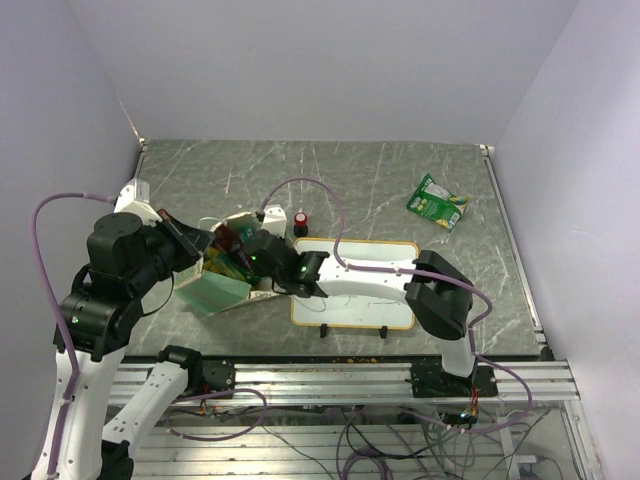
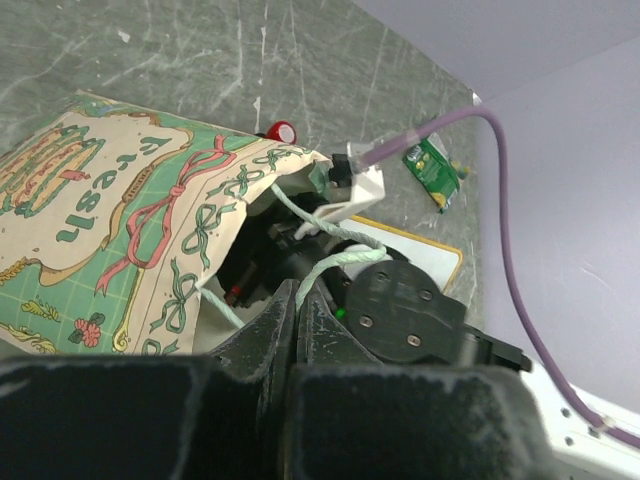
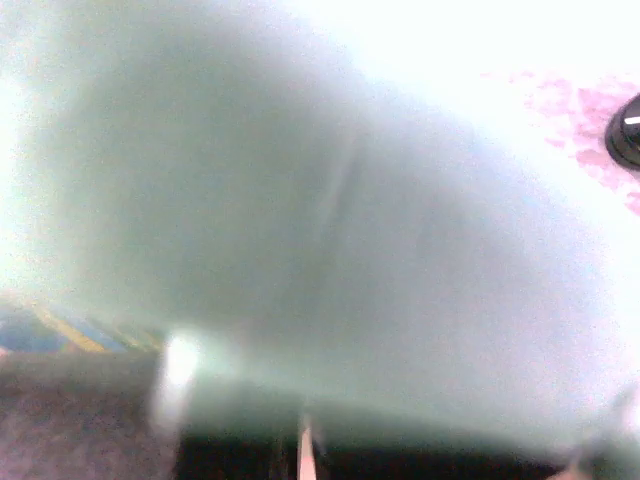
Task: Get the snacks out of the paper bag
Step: Take out the snack from the paper bag.
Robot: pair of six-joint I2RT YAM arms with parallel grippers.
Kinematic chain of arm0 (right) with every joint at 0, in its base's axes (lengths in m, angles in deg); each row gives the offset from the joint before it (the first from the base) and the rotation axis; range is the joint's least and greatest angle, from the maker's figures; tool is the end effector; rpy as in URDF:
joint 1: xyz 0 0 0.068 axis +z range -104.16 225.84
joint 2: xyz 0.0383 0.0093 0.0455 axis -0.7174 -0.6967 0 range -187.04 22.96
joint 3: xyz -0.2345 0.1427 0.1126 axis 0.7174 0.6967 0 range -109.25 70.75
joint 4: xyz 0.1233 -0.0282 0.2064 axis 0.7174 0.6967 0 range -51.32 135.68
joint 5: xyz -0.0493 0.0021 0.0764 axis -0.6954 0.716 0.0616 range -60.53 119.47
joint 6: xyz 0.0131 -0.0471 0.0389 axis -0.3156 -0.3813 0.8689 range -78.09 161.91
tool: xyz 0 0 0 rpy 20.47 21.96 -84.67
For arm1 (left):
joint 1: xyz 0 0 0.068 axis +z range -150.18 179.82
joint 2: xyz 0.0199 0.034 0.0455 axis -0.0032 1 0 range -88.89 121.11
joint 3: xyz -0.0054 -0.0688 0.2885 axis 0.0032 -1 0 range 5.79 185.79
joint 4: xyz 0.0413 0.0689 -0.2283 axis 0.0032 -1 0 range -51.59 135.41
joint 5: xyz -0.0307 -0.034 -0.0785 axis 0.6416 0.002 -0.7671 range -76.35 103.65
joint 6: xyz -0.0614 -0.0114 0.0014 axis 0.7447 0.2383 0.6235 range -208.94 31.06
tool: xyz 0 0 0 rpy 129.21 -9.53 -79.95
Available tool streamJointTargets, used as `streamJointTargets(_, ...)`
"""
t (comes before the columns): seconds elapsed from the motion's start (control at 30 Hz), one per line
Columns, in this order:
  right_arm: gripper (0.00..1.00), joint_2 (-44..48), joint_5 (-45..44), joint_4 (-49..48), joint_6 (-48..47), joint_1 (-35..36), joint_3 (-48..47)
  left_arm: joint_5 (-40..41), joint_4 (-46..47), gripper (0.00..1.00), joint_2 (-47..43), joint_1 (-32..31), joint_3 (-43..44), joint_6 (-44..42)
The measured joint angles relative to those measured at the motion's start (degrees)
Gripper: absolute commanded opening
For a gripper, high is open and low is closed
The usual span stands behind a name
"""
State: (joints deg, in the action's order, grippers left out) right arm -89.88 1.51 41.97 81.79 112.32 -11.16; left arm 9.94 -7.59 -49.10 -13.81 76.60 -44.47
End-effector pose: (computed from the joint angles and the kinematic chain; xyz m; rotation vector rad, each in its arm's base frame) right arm 0.2005 0.4049 0.2505 -0.2166 2.1348 0.5837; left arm 0.0693 -0.0199 0.4196 -0.4959 1.9640 -0.7207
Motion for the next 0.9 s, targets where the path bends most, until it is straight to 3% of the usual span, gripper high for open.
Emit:
streamJointTargets(0.3, 0.00, 9.01, 8.37, -0.74, -4.39, -0.02, 2.97, 2.95, -0.13, 0.07, 0.13, 0.00, 0.15, 0.81)
streamJointTargets(0.67, 0.00, 12.26, 13.77, 4.44, -6.69, -0.26, 1.22, 4.00, -0.42, 0.07, 0.04, 0.00, 1.03, 0.57)
streamJointTargets(0.9, 0.00, 16.90, 18.18, 9.27, -4.76, -1.31, -4.76, 4.66, -0.44, 0.07, 1.18, 0.00, 1.05, -0.57)
